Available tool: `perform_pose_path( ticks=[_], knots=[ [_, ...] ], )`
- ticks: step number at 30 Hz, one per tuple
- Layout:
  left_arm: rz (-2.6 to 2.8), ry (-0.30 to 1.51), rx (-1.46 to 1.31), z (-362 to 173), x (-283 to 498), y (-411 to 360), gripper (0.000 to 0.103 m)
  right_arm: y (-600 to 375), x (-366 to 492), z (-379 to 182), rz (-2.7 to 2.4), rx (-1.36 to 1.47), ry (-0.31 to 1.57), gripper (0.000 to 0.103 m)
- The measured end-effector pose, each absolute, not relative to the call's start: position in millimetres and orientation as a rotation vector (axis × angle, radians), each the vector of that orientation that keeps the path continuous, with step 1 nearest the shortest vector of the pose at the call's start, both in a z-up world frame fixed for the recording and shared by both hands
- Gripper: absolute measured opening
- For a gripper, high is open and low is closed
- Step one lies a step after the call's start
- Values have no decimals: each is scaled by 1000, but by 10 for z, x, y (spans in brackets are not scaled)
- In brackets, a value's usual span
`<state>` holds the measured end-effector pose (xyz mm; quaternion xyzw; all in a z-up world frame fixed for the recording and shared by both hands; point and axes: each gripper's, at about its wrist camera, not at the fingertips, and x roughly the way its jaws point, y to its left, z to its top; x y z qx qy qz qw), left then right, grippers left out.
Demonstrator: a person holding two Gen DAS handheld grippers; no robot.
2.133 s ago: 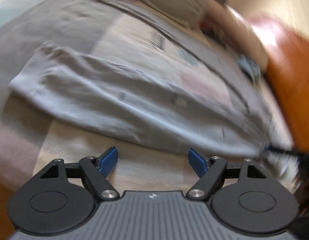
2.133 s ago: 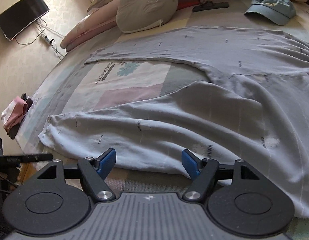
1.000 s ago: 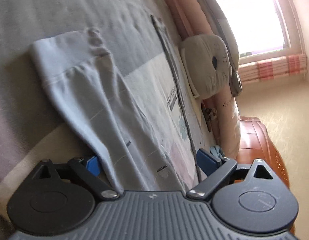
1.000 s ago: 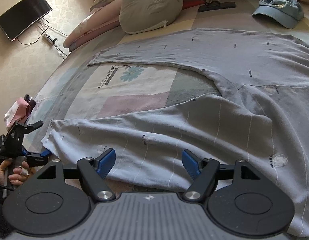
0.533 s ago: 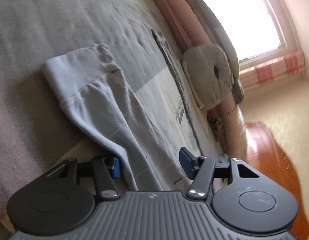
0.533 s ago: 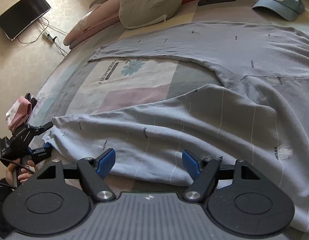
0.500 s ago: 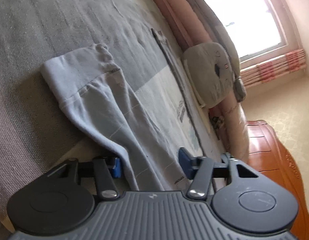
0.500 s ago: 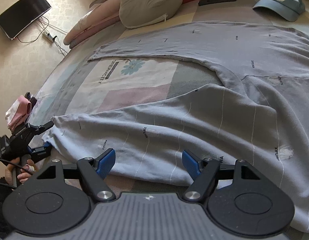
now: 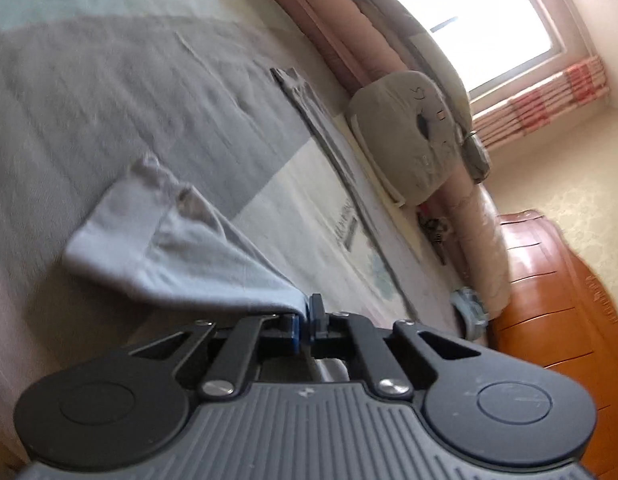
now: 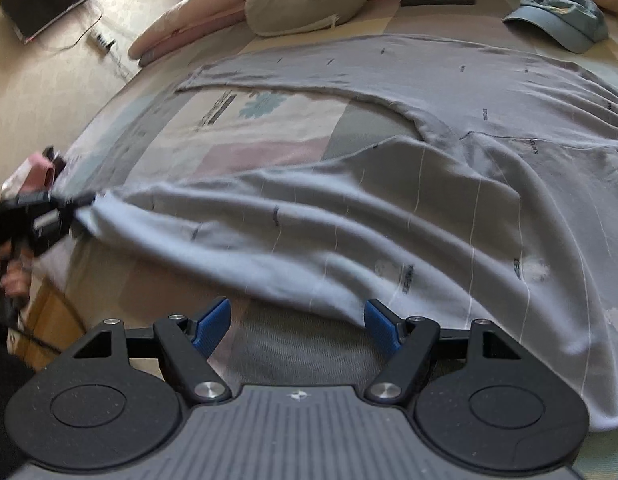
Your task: Fold clothes
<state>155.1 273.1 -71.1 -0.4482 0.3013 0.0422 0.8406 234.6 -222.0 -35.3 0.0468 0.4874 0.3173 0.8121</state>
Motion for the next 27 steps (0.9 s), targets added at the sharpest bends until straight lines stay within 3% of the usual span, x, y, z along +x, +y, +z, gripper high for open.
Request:
perform_pose_path(
  ticks=[13,21,24,27],
  knots=[
    [106,677,-1005,-746,2028,2734,2,-1992,2517,-480,842,-115,1032,74],
    [134,796,-917,-883,2374,2601,2,-2232,2913,-433,728,-33,962,72],
    [133,796,-922,-911,2386,2592,2,-2252,2764,-328,721,-81,911,63],
    [130,796,-925,-928,2399,2590,2,-2150,2471,-264,736,-281,853,44]
  ],
)
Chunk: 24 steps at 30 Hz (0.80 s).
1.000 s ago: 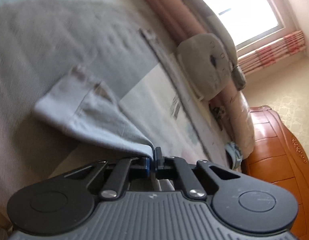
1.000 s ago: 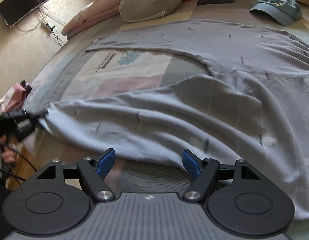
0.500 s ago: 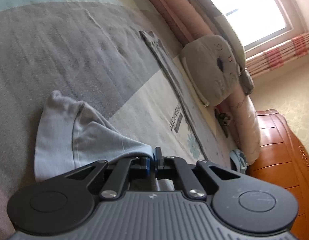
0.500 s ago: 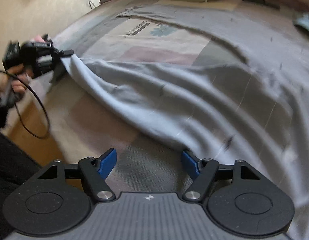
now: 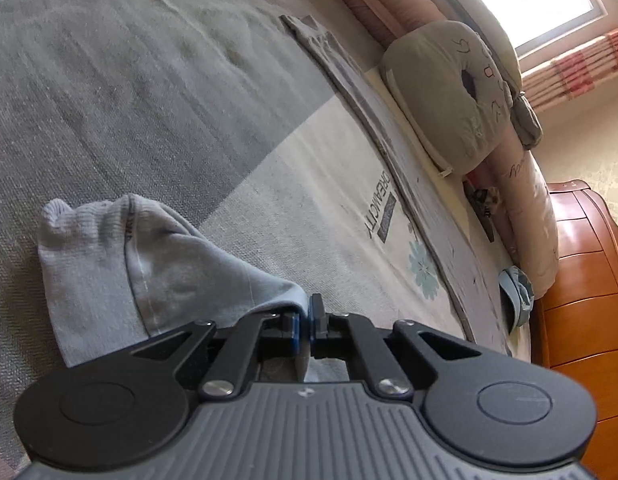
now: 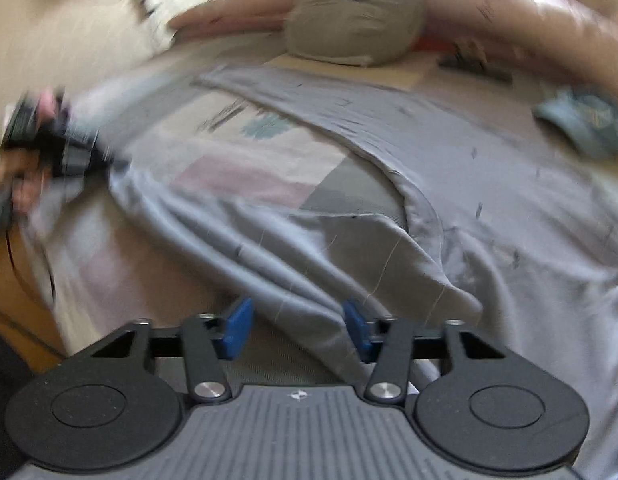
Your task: Fold clothes
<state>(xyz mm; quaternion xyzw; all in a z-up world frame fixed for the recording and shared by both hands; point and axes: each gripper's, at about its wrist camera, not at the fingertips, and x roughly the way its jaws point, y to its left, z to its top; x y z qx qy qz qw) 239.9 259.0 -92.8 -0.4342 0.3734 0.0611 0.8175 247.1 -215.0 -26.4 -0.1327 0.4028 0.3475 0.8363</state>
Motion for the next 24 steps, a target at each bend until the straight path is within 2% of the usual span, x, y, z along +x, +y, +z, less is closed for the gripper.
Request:
perform_pose_path(
  ticks=[2,5,12,14,16,17,24],
  knots=[
    [130,798,-920,-927,2413,2583,2,-2040,2283,-318,750,-477,820,33],
    [132,801,-918,-929,2430,2576,2,-1942,2139,-443,757,-666,769,25],
    [136,802,-922,-935,2431,2580,2,-1774,2267,-580,789,-803,669,24],
    [137,800,-929,-942,2429,2585,2,-1750,2309,-593,801,-837,656,19],
    [144,802,-922,-917,2423,2578,2,-1746,2331,-573,819,-850,660,9],
    [147,804,-905,-882,2417,2566,2,-1757,2347,-536,828,-833,669,8],
    [147,779,-833,-619,2256,2551,2,-1910,2395,-224,925,-598,816,7]
  ],
)
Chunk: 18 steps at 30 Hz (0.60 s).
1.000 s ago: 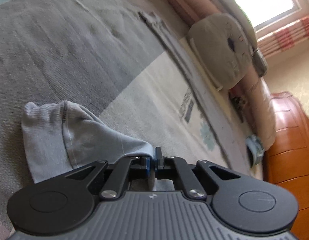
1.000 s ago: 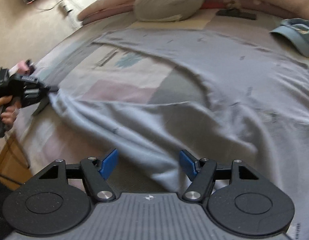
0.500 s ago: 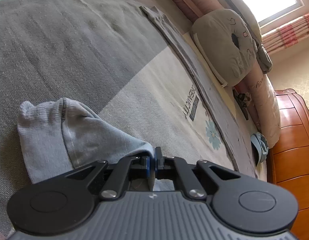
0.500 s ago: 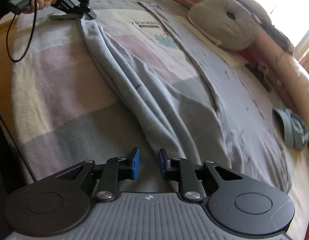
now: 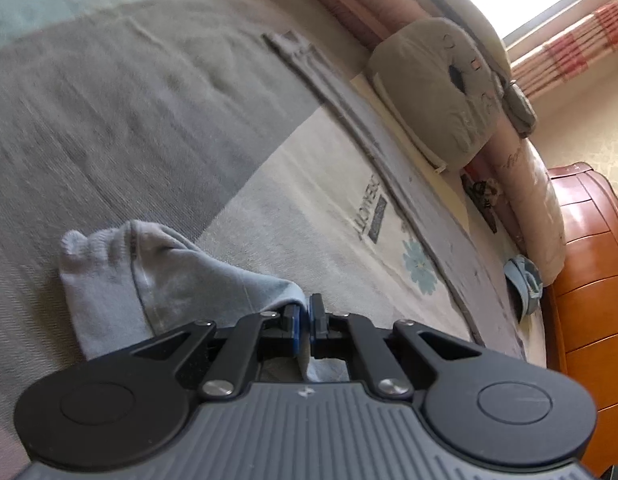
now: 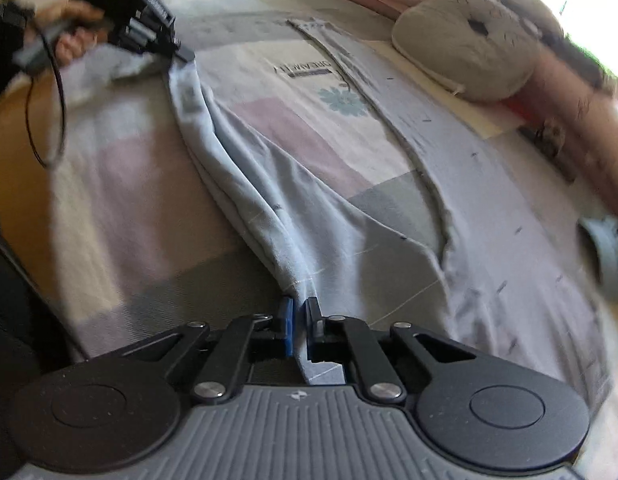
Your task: Fold clothes
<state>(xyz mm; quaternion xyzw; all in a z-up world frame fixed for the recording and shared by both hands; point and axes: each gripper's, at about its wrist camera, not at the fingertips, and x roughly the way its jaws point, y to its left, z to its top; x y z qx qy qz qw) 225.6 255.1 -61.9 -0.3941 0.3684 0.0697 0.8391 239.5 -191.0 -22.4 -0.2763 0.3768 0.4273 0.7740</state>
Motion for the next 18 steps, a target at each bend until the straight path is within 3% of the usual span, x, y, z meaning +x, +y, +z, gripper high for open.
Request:
perform_pose_path(
  ticks=[6,7,12,18],
  knots=[
    [194,752,-807,-445,1949,2660,2,-2033,2416,-136,998,-416,951,7],
    [201,744,-811,-432,1891,2694,2,-2061,2438,-134,1003,-383,973,4],
    [193,719,-940,-543,1710,2806,2,-2090,2428,-174,997,-346,1015,4],
    [97,728,-1070,-808,1864,2640,11,-1970,2354,-208,986,-361,997,9]
  ],
)
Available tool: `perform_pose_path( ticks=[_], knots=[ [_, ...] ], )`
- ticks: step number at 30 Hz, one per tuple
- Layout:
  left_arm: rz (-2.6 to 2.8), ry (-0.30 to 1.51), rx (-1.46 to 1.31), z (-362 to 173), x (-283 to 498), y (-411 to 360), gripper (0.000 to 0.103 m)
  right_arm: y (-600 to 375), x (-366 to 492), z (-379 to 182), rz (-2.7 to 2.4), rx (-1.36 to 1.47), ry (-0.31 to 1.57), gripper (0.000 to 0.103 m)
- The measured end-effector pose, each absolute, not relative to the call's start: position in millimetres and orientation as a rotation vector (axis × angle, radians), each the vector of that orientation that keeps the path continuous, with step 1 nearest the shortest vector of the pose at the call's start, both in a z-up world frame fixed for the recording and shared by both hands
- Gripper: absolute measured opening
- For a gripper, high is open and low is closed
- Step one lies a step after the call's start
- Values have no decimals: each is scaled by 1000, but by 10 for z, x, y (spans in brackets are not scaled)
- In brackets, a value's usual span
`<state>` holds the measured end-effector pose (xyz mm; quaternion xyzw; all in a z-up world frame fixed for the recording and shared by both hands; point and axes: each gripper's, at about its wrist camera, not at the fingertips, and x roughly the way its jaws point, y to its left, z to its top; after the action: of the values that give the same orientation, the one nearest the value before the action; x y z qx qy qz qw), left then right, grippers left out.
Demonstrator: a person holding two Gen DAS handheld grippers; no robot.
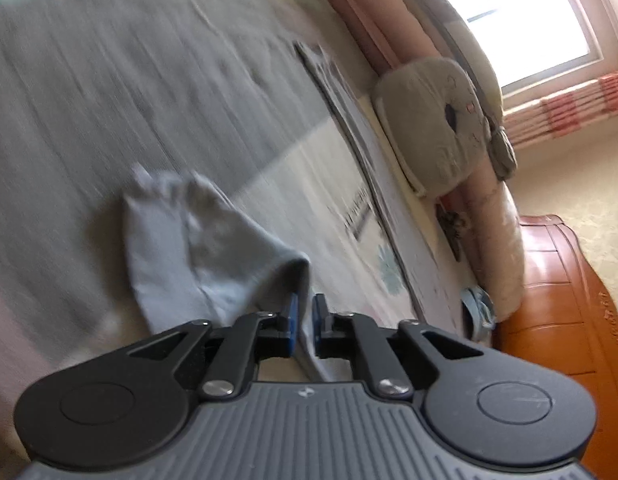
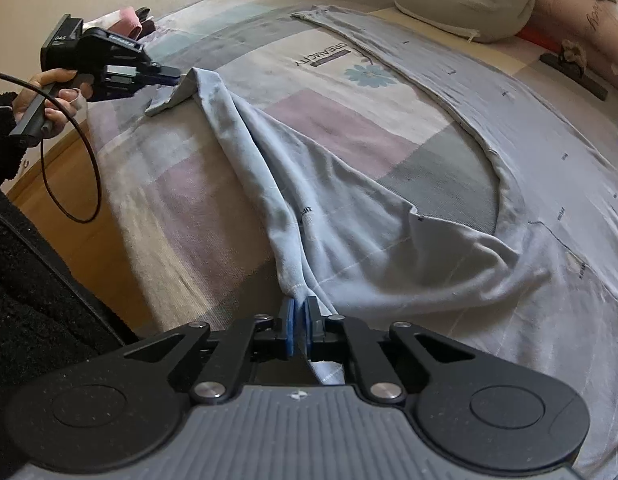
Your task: Fold clothes
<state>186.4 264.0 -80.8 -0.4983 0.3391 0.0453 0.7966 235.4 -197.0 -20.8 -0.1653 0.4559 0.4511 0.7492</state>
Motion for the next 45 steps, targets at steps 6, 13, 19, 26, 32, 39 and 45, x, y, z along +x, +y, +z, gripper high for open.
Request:
perform_pose_path(
  ticks=[6,13,19,26,32,39,45],
  knots=[
    [103,712,-1158,-1074,2072,2592,17,-2013,2348,-227,955,-323,1001,10],
    [156,650,-1137,-1028,2117,2664,22,-2072,2334,-266,935,-294,1013,11],
    [188,638,-996,-786,2065,2651,0,-2066,2314,-280,937,-308,1017,11],
    [203,585,-839,-254,1673,2612,0,-2256,2125,-242,901,-329,1050,22],
    [298,668,-860,-404,1405,2727,0,-2840,1947,-391,707,-76,1141,27],
    [338,755,-930,-768,1381,2737,0,-3766,1794,-703,381,507,1055,37],
    [337,770,-910,-763,1467,2708,0,-3974,1819,-977,277,828,914,36]
  ],
)
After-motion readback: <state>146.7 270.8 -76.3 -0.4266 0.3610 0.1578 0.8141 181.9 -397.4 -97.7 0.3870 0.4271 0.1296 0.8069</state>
